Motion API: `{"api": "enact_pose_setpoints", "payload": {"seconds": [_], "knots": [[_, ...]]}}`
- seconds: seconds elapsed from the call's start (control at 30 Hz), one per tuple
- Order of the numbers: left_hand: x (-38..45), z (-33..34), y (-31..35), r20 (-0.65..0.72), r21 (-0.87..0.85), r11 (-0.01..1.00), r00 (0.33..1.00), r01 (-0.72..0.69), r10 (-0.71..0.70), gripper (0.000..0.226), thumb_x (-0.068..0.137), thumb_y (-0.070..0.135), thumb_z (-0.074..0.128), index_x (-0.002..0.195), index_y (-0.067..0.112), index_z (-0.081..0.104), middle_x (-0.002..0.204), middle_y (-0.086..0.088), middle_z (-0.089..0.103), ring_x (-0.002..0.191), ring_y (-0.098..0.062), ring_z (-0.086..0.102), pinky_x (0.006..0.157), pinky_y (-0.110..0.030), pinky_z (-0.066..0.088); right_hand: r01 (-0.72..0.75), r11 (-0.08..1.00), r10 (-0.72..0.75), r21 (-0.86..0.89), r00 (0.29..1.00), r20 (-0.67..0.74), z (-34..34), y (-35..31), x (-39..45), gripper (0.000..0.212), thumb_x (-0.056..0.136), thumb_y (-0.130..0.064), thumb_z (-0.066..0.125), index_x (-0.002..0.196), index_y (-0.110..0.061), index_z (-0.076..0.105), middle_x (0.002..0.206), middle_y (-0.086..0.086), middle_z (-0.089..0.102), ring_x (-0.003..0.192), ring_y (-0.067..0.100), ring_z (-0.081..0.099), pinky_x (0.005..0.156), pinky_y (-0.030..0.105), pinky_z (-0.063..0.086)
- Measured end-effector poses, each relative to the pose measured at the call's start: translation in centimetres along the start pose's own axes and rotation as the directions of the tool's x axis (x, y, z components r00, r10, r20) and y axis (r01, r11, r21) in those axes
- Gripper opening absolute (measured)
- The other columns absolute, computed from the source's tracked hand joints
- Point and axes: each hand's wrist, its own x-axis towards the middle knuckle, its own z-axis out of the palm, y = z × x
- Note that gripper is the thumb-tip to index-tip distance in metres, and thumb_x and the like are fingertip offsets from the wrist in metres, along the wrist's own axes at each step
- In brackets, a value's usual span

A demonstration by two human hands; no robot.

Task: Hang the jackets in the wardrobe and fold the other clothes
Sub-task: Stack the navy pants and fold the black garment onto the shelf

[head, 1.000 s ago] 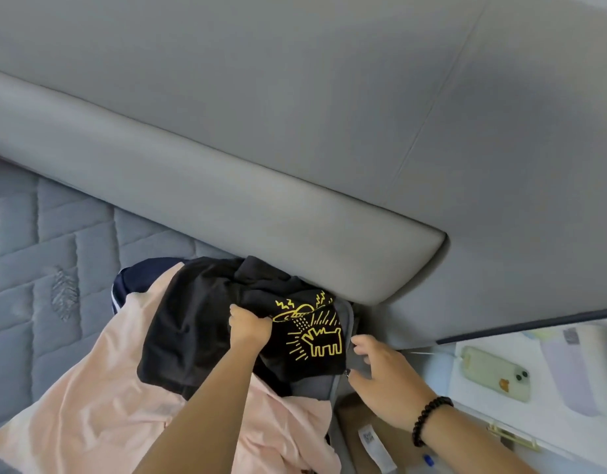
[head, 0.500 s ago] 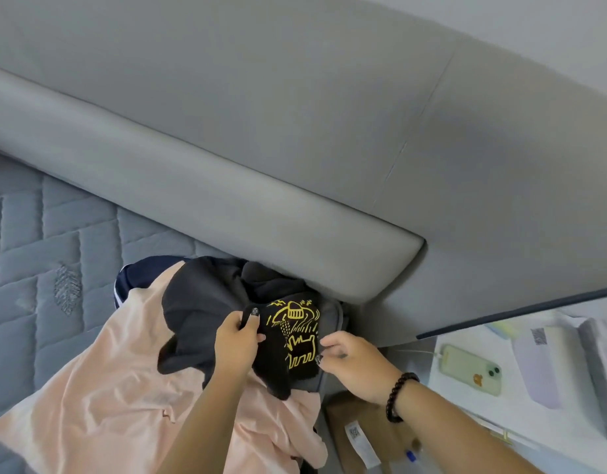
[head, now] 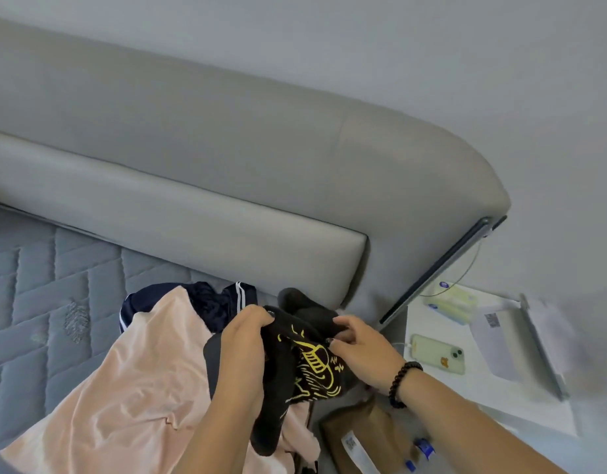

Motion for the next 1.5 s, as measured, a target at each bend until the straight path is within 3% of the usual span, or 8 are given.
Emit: {"api": "enact_pose_setpoints", "payload": {"seconds": [0.33,0.47,0.6,0.7,0.77,0.93,1.17,1.5], "knots": [[-16.2,5.6,-3.8,0.323,-0.036,0.999,0.946,-0.028,0.039,0.015,0.066,0.011,0.056,0.061,0.017,0.042,0.066,-0.005,0.039,0.065,-0.018,0.037,0.065,-0.035,0.029,-0.088,0.993,0.103,0.078,0.971,-0.216,-2.4,10.4,-13.5,0.053,0.09,-0.036,0.06,0.136,-0.017,0.043,0.124,0.001,0.054,0.097,0.011,0.052,0.078,0.019,0.041],[-21.7,7.6,-6.3,0.364,0.046,0.997,0.93,-0.068,0.047,0.027,0.082,0.002,0.054,0.06,0.009,0.042,0.06,-0.006,0.046,0.057,-0.018,0.043,0.055,-0.03,0.034,-0.13,0.955,0.184,0.267,0.965,-0.188,-3.6,15.2,-20.1,0.075,0.087,-0.043,0.063,0.147,-0.018,0.028,0.144,0.004,0.042,0.123,0.02,0.047,0.103,0.032,0.039],[-25.8,8.7,-8.1,0.502,0.027,0.981,0.851,-0.191,0.152,0.014,0.081,0.008,0.053,0.068,0.014,0.055,0.057,0.004,0.058,0.056,-0.01,0.055,0.056,-0.026,0.045,-0.234,0.778,0.316,0.583,0.948,-0.042,-4.4,19.4,-25.8,0.06,0.077,-0.057,0.065,0.121,-0.016,0.06,0.109,0.005,0.072,0.099,0.022,0.068,0.093,0.038,0.05],[-28.8,9.1,-9.0,0.608,0.068,0.99,0.792,-0.124,0.057,0.017,0.075,0.009,0.051,0.06,0.017,0.048,0.057,0.001,0.048,0.05,-0.011,0.048,0.052,-0.027,0.038,-0.216,0.544,0.321,0.811,0.946,0.036,-3.8,21.9,-29.6,0.06,0.074,-0.052,0.071,0.118,-0.012,0.063,0.112,0.012,0.071,0.108,0.029,0.065,0.099,0.044,0.048],[-30.1,9.3,-9.5,0.649,0.103,0.981,0.758,-0.163,0.058,0.022,0.076,0.01,0.052,0.056,0.018,0.049,0.056,0.0,0.047,0.05,-0.011,0.049,0.051,-0.027,0.038,-0.189,0.53,0.264,0.827,0.963,0.05,-3.0,22.5,-30.8,0.05,0.078,-0.04,0.071,0.117,-0.009,0.064,0.111,0.014,0.07,0.107,0.03,0.065,0.099,0.045,0.048],[-29.2,7.7,-9.5,0.58,0.126,0.966,0.807,-0.224,0.111,0.013,0.081,0.014,0.059,0.068,0.016,0.059,0.06,-0.004,0.053,0.049,-0.013,0.055,0.048,-0.028,0.044,-0.173,0.682,0.232,0.71,0.973,0.015,-0.6,20.3,-30.2,0.046,0.086,-0.019,0.065,0.126,0.001,0.053,0.122,0.024,0.062,0.111,0.035,0.062,0.098,0.05,0.048],[-21.9,2.5,-7.8,0.424,0.26,0.899,0.878,-0.353,0.222,0.03,0.081,0.015,0.067,0.055,0.017,0.052,0.059,-0.006,0.051,0.061,-0.023,0.054,0.062,-0.039,0.046,-0.205,0.745,0.164,0.634,0.979,0.123,8.4,13.9,-23.1,0.044,0.092,-0.005,0.059,0.134,-0.007,0.045,0.122,0.009,0.061,0.109,0.017,0.059,0.086,0.021,0.051],[-5.9,-11.3,-4.9,0.098,0.657,0.634,0.88,-0.407,0.464,0.031,0.08,0.023,0.064,0.058,0.013,0.044,0.051,-0.001,0.049,0.051,-0.01,0.048,0.056,-0.034,0.04,-0.393,0.768,0.117,0.507,0.863,0.492,23.2,4.1,-10.1,0.027,0.096,-0.004,0.05,0.121,-0.013,0.055,0.101,0.001,0.064,0.099,0.021,0.062,0.098,0.034,0.048]]}}
